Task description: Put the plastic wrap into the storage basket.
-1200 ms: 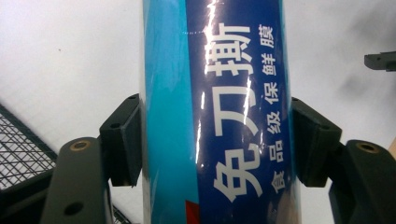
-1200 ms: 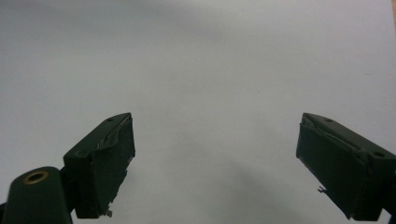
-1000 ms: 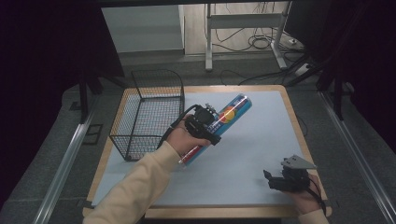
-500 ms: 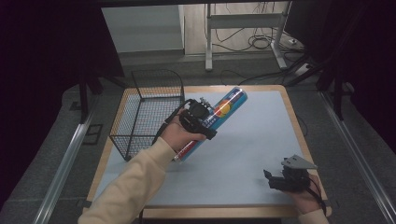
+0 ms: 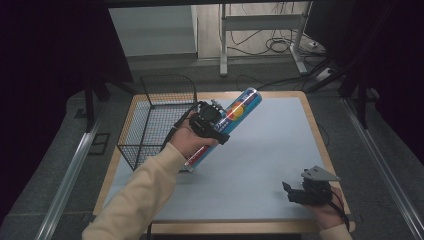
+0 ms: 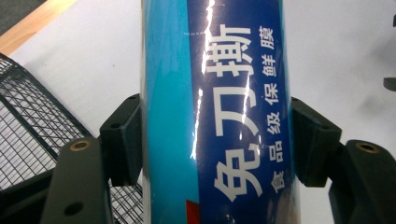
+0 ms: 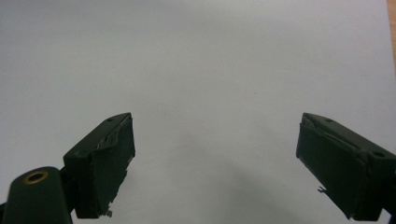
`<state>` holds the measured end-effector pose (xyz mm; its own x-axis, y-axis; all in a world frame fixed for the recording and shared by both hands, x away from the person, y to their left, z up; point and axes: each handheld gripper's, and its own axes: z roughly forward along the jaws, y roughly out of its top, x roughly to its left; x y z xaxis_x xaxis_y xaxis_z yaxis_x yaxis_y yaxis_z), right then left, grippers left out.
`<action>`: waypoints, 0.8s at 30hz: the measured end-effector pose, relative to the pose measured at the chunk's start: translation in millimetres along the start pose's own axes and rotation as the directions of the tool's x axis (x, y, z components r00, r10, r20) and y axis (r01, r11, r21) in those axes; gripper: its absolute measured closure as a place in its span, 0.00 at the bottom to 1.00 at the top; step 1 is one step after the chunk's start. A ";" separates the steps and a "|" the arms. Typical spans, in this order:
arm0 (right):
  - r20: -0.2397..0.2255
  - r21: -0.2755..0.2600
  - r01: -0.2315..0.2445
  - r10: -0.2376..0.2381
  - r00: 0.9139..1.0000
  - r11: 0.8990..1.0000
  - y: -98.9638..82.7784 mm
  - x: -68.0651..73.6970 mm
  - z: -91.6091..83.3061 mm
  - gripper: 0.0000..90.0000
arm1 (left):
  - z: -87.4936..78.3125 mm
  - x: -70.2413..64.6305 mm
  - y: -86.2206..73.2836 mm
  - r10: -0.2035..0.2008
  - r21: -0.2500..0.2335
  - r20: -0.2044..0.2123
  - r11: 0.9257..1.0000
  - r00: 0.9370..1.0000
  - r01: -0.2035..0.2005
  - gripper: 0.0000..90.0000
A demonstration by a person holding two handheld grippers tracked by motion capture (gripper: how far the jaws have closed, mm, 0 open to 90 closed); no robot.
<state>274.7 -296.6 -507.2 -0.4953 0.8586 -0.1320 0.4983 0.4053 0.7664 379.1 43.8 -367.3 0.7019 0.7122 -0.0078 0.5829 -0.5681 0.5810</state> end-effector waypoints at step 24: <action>0.002 0.006 0.000 0.000 1.000 1.000 -0.5 -0.8 1.1 0.13 | -15.9 27.2 12.5 -0.044 -0.055 -0.037 0.998 0.998 0.042 0.35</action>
<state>275.6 -297.1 -508.2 -0.4936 0.8593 -0.1337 0.5026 0.4074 0.7625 398.9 62.7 -347.3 0.6603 0.7510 -0.0034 0.5882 -0.5144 0.6240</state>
